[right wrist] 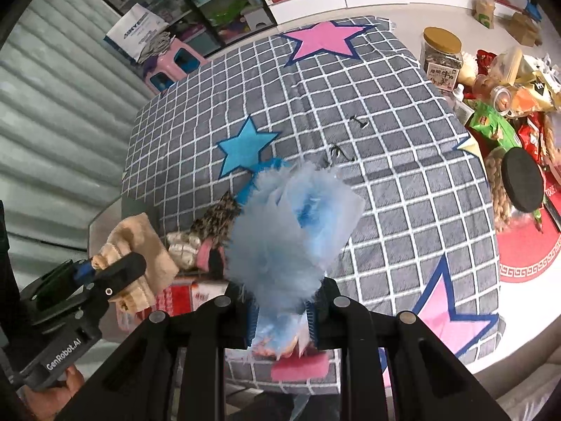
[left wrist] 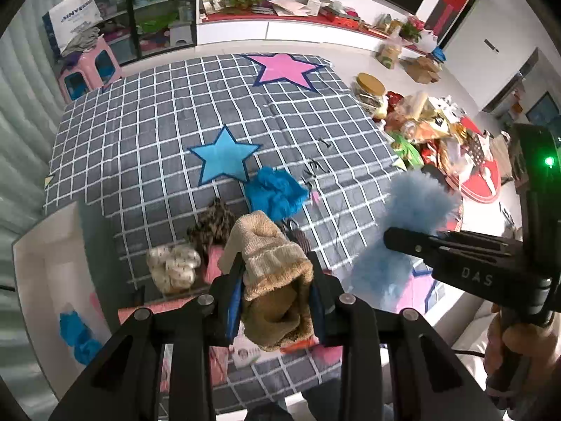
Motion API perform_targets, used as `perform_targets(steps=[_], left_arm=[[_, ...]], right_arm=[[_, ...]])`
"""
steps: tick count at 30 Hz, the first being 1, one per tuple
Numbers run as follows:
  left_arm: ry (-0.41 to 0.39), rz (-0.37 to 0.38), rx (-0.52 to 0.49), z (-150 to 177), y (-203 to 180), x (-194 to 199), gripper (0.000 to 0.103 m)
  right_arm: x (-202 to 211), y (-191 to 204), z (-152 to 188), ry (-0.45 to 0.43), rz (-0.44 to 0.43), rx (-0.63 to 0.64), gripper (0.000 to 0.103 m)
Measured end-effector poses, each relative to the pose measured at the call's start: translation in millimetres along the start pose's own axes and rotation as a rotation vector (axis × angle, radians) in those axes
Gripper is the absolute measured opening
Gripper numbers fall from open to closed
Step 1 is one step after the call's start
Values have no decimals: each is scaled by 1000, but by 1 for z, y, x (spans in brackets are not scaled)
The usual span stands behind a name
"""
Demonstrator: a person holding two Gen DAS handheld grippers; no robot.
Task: Organize soft objects
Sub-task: 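Lift the fluffy plush and beige sock and carry them toward the white box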
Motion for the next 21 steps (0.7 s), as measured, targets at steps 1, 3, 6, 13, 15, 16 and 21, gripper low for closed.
perform_targets(steps=[1, 3, 6, 13, 15, 16, 21], left_arm=[[0, 2, -2, 5, 0, 2, 35], [0, 7, -7, 15, 2, 7, 35], [-1, 11, -9, 27, 5, 13, 35], [-24, 20, -10, 50, 14, 31, 35], [-29, 22, -10, 58, 19, 36, 35], [-30, 22, -10, 61, 21, 39, 35], [-38, 4, 22, 78, 40, 49, 35]], right_arm=[[1, 3, 6, 3, 1, 3, 23], [2, 9, 16, 10, 3, 10, 23], [2, 21, 31, 20, 4, 25, 23], [0, 46, 63, 40, 0, 57, 23], [-1, 52, 71, 44, -2, 61, 23], [-1, 55, 75, 46, -3, 64, 23], [-2, 75, 96, 64, -10, 98, 23]])
Point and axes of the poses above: each gripper's, at about its wrist camera, not at the fingertips, and x roughly against the way its jaws point, y to its left, z to its underside, the point moved 8 cm from there along -x, roughly the way its jaws point, and after that the axes turned 3 degrees about -x, right-handed, at the moved point
